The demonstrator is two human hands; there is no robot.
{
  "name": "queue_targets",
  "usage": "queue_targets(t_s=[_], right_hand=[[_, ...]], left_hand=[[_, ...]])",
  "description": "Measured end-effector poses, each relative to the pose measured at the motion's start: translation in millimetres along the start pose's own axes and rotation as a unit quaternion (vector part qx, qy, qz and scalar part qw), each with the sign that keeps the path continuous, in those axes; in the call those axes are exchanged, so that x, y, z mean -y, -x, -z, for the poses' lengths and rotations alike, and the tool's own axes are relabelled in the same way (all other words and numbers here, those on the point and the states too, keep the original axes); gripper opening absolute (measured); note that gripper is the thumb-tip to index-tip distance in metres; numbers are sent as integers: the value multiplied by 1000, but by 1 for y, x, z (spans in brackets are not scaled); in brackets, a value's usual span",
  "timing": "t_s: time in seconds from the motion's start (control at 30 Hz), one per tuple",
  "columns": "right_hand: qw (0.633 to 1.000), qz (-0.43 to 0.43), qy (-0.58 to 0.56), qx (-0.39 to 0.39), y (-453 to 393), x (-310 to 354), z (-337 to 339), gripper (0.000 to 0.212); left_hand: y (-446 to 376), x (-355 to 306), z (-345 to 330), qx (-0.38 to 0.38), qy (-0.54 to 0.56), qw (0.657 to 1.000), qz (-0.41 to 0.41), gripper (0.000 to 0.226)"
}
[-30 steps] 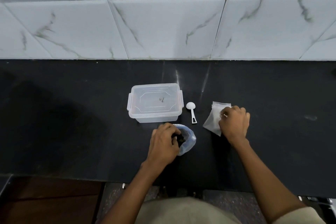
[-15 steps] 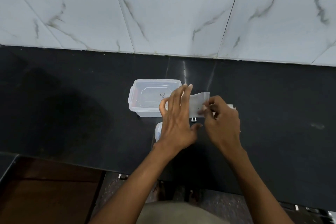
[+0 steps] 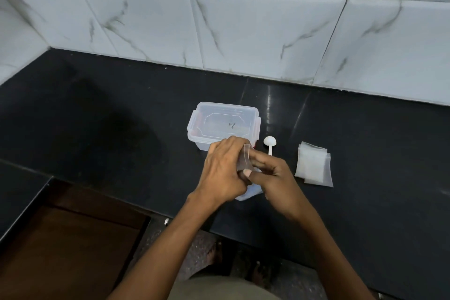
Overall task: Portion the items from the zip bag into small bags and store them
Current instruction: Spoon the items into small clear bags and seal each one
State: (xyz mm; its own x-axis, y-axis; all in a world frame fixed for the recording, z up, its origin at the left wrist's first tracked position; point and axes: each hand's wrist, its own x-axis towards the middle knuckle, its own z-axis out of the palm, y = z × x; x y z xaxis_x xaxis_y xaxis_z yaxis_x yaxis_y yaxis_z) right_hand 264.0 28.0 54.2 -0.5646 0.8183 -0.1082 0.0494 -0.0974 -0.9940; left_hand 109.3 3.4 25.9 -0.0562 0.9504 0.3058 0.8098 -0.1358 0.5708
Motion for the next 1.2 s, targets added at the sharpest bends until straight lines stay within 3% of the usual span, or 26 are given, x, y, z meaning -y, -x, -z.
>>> queue_targets(t_s=[0.1,0.2,0.3,0.37,0.4,0.47,0.53,0.67,0.77,1.03,1.2], right_hand=[[997,-35,-54,39,6,1,-11,66],[999,-6,-36,26,4,-6,-12,54],[988,3,-13,-152,-9,-17,-4,31],[950,-20,148,-273,-28,-39,8,21],[926,-34,232,-295,-37,-53,17,14],[896,-81,332,-284,-57,-76,30,8],[876,-117,389,-260,-72,-95,37,17],[856,-148,429,-247,-88,-115,36,27],[863,-155,403,-261,-94,-119,35,17],[854,-127,375,-337,-73,-94,38,21],[899,-59,309,-304,-33,-58,27,13]], left_hand=[[9,3,1,16,-33,999,8,69],[17,4,2,-12,-19,999,43,44],[20,10,8,-38,-21,996,77,32],[22,17,12,-40,-24,995,93,30],[24,20,13,-38,-26,994,102,31],[27,27,16,-35,-34,992,119,37],[29,34,19,-30,-36,990,134,40],[33,44,26,-10,-13,988,155,34],[35,49,27,7,7,986,167,33],[35,66,17,59,64,966,245,31],[36,74,9,77,74,960,258,37]])
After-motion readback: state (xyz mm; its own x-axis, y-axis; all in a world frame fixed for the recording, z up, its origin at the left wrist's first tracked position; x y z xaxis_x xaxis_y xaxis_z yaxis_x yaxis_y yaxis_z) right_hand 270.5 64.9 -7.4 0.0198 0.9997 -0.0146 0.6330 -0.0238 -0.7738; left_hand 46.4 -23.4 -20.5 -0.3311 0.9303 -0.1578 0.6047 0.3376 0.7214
